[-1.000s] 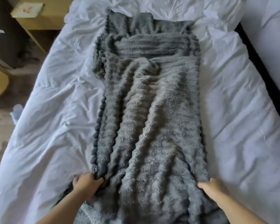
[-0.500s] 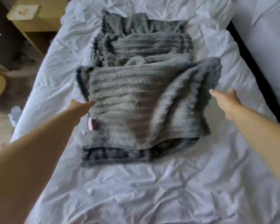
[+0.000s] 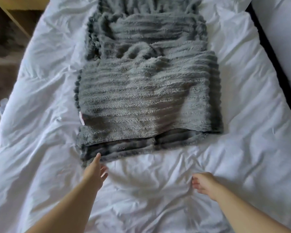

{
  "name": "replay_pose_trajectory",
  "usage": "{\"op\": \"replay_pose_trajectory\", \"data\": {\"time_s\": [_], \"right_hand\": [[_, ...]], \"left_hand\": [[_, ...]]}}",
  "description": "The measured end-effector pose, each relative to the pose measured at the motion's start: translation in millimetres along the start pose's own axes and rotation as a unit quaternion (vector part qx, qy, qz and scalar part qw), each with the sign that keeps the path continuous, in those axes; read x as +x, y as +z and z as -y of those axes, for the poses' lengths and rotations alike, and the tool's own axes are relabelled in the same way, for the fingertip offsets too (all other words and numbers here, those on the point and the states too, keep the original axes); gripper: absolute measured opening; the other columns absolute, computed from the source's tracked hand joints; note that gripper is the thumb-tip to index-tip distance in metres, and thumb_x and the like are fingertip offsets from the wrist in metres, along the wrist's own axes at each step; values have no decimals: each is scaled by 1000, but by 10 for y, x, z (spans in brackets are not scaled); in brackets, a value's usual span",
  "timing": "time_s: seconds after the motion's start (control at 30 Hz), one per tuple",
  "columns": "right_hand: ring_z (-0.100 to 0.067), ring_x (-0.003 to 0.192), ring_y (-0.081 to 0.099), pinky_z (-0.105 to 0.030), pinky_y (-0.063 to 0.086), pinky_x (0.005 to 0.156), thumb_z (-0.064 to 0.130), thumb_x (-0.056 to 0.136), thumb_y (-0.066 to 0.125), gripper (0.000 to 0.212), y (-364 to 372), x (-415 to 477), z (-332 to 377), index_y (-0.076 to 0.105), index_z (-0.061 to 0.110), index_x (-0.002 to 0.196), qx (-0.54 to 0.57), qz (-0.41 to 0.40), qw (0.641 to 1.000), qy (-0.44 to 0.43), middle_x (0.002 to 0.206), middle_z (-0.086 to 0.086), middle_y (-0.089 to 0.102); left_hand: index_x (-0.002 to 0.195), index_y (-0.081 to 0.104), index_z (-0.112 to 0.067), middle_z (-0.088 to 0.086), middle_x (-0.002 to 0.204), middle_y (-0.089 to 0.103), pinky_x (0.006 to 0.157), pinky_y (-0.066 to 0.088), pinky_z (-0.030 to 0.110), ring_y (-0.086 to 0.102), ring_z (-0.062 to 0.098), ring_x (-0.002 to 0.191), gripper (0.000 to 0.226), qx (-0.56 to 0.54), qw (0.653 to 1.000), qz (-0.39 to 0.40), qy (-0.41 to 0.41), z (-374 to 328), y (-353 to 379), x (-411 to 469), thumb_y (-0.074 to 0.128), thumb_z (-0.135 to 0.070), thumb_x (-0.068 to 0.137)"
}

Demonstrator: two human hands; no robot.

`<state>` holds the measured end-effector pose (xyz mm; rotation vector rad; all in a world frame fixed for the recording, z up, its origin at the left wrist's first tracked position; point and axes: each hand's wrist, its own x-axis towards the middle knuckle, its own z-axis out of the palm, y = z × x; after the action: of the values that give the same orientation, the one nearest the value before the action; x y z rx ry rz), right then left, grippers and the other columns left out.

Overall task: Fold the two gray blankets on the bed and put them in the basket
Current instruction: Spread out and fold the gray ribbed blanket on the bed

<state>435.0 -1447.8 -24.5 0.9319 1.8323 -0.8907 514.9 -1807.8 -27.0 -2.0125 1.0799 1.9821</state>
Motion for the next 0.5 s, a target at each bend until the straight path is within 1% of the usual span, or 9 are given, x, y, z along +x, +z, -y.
{"op": "replay_pose_trajectory", "data": {"time_s": [0.13, 0.17, 0.2, 0.23, 0.27, 0.3, 0.37, 0.43, 0.5], "right_hand": [[-23, 50, 46, -29, 36, 50, 7, 90, 53, 29, -85, 108, 603, 56, 9, 61, 0, -96, 987, -125, 57, -12, 55], [-25, 54, 50, -33, 40, 53, 8, 89, 52, 27, -80, 98, 795, 58, 10, 63, -10, -117, 980, -163, 60, -12, 57], [-27, 62, 55, -37, 46, 60, 11, 90, 52, 23, -44, 67, 984, 61, 12, 69, -26, -133, 969, -205, 66, -11, 61], [-28, 71, 59, -37, 49, 67, 14, 90, 51, 19, 31, 11, 1167, 63, 15, 75, -49, -144, 957, -247, 73, -7, 64], [-26, 75, 61, -35, 49, 69, 17, 91, 50, 17, 135, -67, 1334, 63, 19, 80, -81, -150, 942, -290, 76, -2, 65], [-21, 74, 60, -31, 47, 65, 20, 91, 50, 16, 283, -163, 1483, 62, 23, 82, -119, -150, 921, -339, 76, 4, 65], [-14, 68, 58, -28, 44, 59, 21, 92, 51, 14, 674, -359, 1728, 62, 25, 84, -182, -124, 870, -441, 72, 9, 63], [-18, 71, 59, -31, 46, 63, 19, 92, 52, 14, 1174, -504, 1882, 65, 19, 89, -245, -52, 822, -512, 75, 4, 65], [-22, 87, 58, -32, 46, 73, 17, 92, 50, 17, 1715, -595, 1946, 65, 16, 100, -325, 38, 771, -546, 95, 0, 64]], "left_hand": [[141, 39, -18, 2, 145, 45, 106, 35, 36, 46, 16, 130, 57, -132, 991, 2, -14, -285, 279, 67, 55, -44, 93], [138, 42, -23, -4, 136, 53, 101, 39, 30, 52, 11, 122, 51, -171, 985, 3, -27, -359, 344, 89, 53, -45, 94], [130, 46, -28, -11, 116, 63, 88, 45, 23, 59, 6, 104, 41, -205, 978, -1, -39, -430, 401, 115, 51, -48, 94], [119, 49, -31, -14, 90, 67, 70, 46, 18, 59, 3, 82, 32, -239, 969, -8, -54, -492, 438, 140, 51, -50, 93], [114, 51, -28, -12, 76, 66, 57, 42, 17, 55, 4, 69, 30, -268, 961, -21, -66, -530, 458, 170, 52, -50, 93], [115, 53, -26, -10, 78, 66, 52, 42, 17, 56, 5, 69, 29, -294, 952, -38, -74, -554, 454, 197, 55, -45, 92], [119, 55, -19, -4, 107, 67, 58, 47, 21, 62, 12, 87, 32, -329, 938, -77, -73, -563, 393, 209, 62, -28, 89], [111, 54, -14, 4, 121, 64, 64, 49, 29, 61, 21, 98, 28, -341, 932, -109, -62, -527, 278, 244, 65, -15, 84], [110, 53, -12, 10, 124, 62, 67, 50, 31, 60, 25, 104, 29, -363, 924, -117, -33, -487, 136, 265, 63, -8, 84]]}}
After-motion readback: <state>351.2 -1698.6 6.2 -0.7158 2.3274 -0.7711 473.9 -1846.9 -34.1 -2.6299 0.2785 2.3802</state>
